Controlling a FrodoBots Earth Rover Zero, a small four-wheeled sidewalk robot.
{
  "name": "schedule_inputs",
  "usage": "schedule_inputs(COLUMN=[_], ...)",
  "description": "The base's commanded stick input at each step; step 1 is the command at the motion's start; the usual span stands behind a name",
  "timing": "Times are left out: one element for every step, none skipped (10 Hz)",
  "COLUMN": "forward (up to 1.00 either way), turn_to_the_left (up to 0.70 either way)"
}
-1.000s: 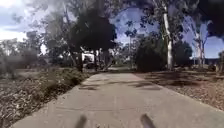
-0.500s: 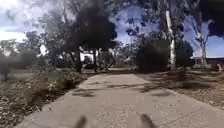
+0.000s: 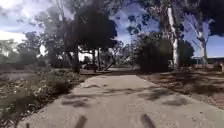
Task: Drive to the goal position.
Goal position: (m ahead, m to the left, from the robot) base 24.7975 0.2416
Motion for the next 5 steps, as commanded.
schedule_inputs(forward=[1.0,1.0,1.0,1.0,1.0], turn_to_the_left=[0.0,0.0,0.0,0.0,0.0])
